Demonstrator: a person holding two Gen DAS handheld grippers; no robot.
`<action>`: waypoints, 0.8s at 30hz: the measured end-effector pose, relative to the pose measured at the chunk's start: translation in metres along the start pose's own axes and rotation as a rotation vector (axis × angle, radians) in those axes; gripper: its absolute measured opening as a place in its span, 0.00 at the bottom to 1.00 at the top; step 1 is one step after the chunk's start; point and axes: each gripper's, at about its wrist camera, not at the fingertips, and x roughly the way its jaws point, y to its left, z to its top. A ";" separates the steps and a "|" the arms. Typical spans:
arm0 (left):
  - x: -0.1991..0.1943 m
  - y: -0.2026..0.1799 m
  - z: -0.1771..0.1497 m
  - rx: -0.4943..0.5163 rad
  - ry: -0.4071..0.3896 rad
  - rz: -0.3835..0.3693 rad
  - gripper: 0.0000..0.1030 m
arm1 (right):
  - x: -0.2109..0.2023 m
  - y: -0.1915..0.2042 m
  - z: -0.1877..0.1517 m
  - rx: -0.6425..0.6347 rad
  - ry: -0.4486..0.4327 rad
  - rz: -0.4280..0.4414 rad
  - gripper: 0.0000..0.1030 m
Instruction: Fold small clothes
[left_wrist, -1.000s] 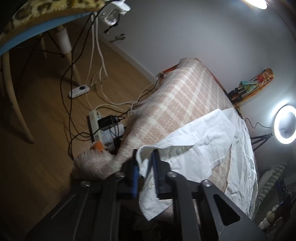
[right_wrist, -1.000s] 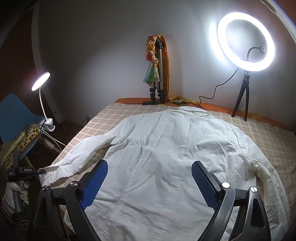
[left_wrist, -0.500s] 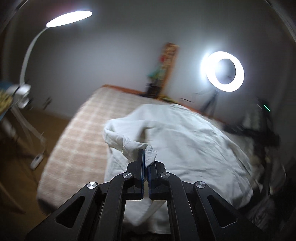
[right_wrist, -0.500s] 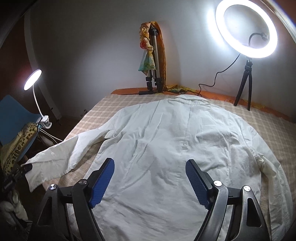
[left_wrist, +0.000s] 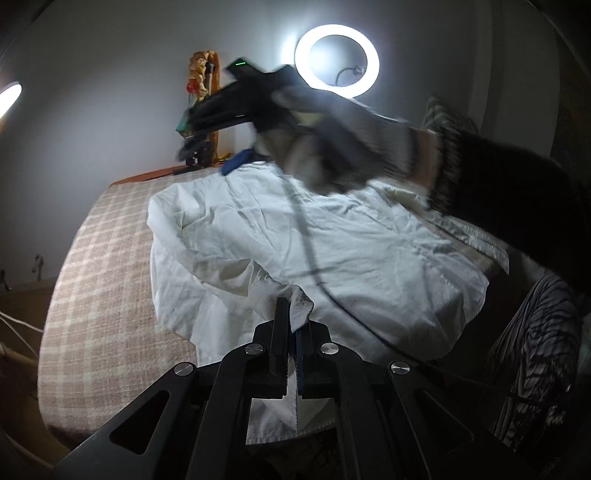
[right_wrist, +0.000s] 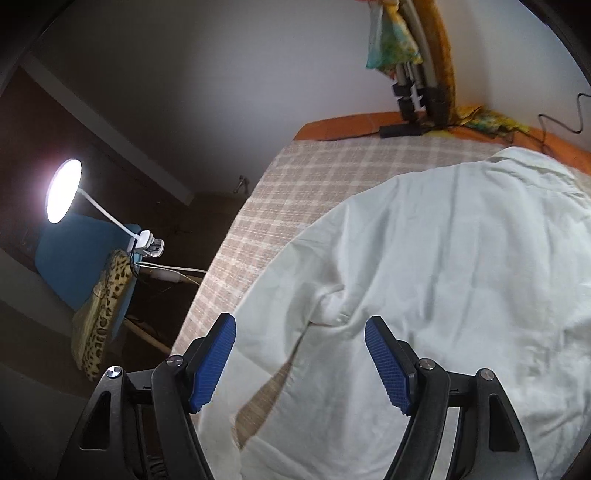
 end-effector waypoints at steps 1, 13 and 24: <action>0.000 -0.002 -0.002 0.019 0.005 0.000 0.01 | 0.013 0.003 0.006 0.006 0.014 0.004 0.74; 0.004 -0.011 -0.028 0.129 0.087 -0.010 0.01 | 0.085 0.004 0.031 -0.040 0.100 -0.215 0.00; 0.006 -0.022 -0.033 0.215 0.127 0.026 0.03 | 0.028 -0.050 0.025 0.097 -0.019 -0.197 0.04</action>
